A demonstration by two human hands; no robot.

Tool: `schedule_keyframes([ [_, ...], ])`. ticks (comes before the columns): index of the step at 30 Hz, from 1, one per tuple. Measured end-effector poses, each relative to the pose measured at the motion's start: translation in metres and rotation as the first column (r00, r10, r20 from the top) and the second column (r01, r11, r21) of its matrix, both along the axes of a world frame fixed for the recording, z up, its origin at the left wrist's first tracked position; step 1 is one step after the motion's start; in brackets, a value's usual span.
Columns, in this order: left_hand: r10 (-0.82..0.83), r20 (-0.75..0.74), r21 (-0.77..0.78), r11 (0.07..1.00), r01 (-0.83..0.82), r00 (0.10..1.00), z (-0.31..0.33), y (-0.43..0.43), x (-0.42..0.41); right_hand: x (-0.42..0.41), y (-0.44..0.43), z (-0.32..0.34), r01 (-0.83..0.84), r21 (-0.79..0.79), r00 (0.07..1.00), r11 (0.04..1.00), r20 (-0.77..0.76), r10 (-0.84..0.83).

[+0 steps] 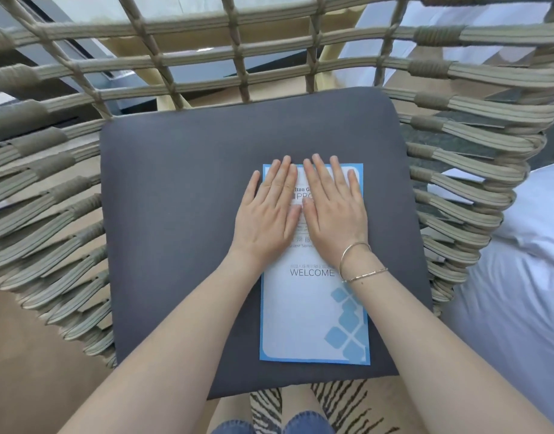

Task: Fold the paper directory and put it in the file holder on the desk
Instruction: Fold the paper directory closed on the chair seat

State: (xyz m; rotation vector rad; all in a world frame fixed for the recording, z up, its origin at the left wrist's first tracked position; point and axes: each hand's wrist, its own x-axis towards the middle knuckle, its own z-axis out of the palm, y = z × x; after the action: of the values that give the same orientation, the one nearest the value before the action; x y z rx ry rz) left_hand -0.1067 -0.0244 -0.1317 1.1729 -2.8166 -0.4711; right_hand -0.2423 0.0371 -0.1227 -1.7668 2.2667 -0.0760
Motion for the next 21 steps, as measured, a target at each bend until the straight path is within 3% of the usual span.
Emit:
schedule_keyframes([
  [6, -0.029, 0.021, -0.017, 0.999, 0.030, 0.999, 0.000, -0.008, 0.023, -0.032, 0.024, 0.003, 0.091, -0.015, 0.996, 0.996, 0.012, -0.091],
  [16, -0.039, 0.081, 0.022, 0.999, 0.037, 0.996, 0.010, -0.009, 0.021, -0.033, 0.024, 0.008, 0.087, 0.008, 0.996, 0.996, 0.026, -0.087],
  [21, 0.000, 0.039, -0.044, 0.999, 0.002, 0.999, 0.042, 0.008, 0.034, -0.024, 0.038, 0.043, 0.144, -0.119, 0.989, 0.982, 0.049, -0.139],
])
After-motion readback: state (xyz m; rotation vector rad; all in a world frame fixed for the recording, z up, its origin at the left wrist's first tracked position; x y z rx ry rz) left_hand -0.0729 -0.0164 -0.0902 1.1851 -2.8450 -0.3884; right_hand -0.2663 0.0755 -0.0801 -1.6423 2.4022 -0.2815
